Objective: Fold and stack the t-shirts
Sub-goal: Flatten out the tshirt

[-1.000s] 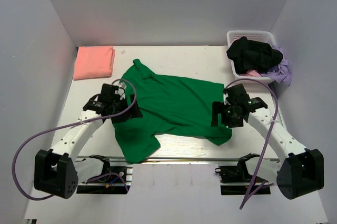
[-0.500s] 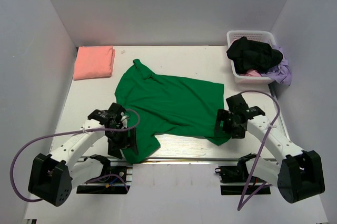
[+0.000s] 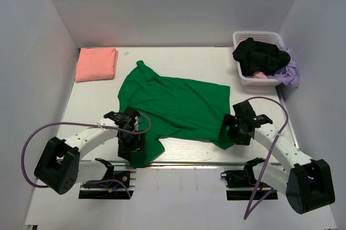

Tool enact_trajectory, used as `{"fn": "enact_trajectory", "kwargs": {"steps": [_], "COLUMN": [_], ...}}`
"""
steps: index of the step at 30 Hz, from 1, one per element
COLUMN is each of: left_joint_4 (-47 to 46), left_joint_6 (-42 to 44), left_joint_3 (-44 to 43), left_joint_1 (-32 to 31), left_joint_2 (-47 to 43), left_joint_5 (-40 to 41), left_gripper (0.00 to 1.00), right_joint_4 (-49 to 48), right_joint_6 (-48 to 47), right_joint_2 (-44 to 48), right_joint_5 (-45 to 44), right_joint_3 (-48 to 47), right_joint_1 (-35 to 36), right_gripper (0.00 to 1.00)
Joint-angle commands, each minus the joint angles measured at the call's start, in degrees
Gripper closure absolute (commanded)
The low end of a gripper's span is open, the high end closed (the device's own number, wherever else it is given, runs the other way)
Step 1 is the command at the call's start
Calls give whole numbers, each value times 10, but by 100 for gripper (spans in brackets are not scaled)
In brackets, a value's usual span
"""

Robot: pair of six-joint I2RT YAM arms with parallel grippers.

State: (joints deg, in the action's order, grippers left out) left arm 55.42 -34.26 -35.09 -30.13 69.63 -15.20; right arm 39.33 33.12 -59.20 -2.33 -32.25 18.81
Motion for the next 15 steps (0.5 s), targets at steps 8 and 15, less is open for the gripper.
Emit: {"fn": "enact_trajectory", "kwargs": {"steps": [8,15], "left_joint_4": [-7,19], "left_joint_6": [-41,-48], "left_joint_3": [-12,-72], "left_joint_1": [-63,-92], "left_joint_2": [74,134], "left_joint_5": [69,134], "left_gripper": [26,61], "right_joint_4": [-34,-57], "right_joint_6": [3,-17], "right_joint_2": [-7,-15], "right_joint_5": [17,55], "right_joint_3": [10,28], "right_joint_1": [-3,-2], "right_gripper": [10,10]}}
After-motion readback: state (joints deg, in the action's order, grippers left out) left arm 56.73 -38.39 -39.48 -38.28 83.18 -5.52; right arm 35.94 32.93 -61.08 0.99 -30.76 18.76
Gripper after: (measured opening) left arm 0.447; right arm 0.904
